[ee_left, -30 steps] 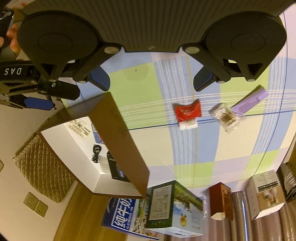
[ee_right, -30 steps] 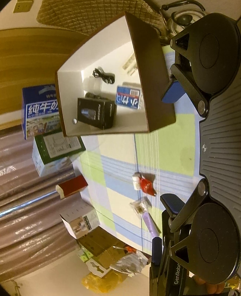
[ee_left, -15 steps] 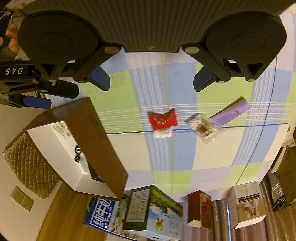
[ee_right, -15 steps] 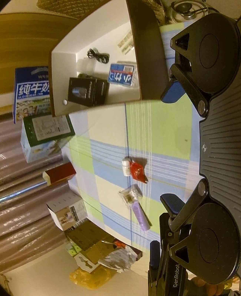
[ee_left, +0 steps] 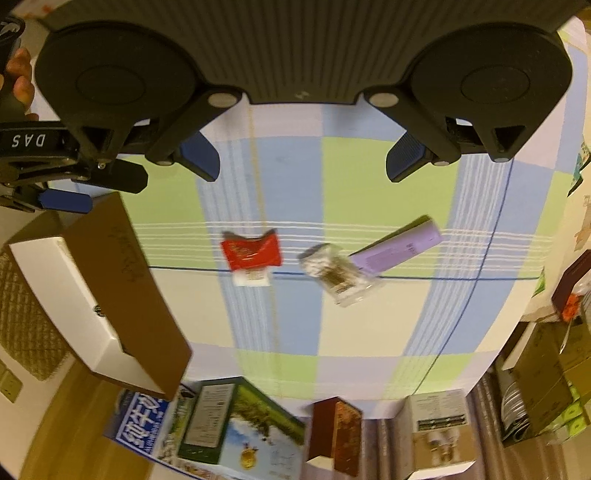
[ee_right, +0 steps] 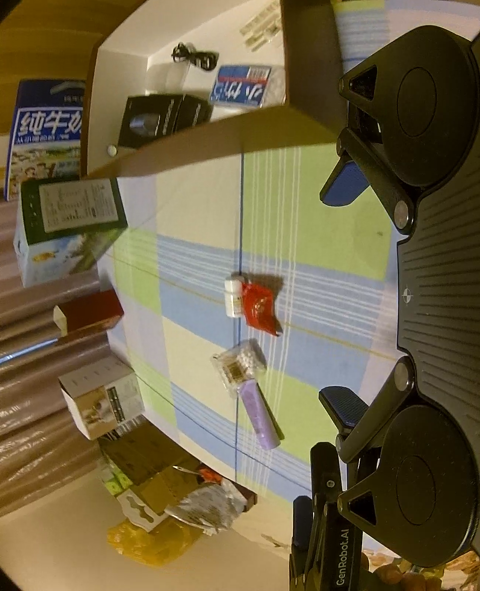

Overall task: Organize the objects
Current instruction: 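Move the left gripper to the purple tube while the right gripper approaches the red packet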

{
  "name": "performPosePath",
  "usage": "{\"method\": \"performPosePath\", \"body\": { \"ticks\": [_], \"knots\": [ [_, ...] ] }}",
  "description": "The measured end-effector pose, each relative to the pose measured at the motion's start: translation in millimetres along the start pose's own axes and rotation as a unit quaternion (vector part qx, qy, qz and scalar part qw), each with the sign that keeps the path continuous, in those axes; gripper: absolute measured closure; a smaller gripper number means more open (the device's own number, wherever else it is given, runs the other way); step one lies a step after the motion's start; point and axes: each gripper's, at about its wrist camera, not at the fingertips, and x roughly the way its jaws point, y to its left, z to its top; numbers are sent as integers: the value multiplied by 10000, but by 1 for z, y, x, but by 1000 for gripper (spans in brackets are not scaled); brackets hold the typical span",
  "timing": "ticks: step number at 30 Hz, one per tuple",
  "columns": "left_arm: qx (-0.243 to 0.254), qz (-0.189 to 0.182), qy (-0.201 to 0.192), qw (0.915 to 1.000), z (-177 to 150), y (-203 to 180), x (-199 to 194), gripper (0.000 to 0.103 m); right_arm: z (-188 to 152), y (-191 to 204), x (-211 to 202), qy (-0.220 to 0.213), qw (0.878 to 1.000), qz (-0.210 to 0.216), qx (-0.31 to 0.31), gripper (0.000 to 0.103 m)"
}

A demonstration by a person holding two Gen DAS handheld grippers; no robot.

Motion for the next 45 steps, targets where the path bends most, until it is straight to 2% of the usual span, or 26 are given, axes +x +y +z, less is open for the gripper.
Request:
{"method": "performPosePath", "body": {
  "ticks": [8, 16, 23, 27, 37, 43, 45],
  "knots": [
    [-171, 170, 78, 9997, 4, 28, 17, 8, 8, 8, 32, 55, 9999, 43, -76, 2],
    [-90, 229, 4, 9997, 16, 52, 37, 9, 20, 9, 59, -69, 9998, 55, -173, 3],
    [65, 309, 0, 9995, 31, 73, 61, 10, 34, 12, 85, -145, 9982, 234, -526, 21],
    [71, 312, 59, 9995, 36, 83, 74, 10, 41, 12, 103, -79, 9970, 294, -714, 28],
    [66, 313, 242, 9992, 42, 97, 99, 10, 43, 7, 140, 234, 9957, 272, -850, 32],
    [109, 321, 277, 9990, 44, 101, 108, 13, 35, 24, 132, 439, 9906, 689, -1099, 33],
    [111, 336, 293, 9989, 45, 102, 110, 13, 36, 29, 129, 456, 9889, 603, -1276, 36]
  ]
}}
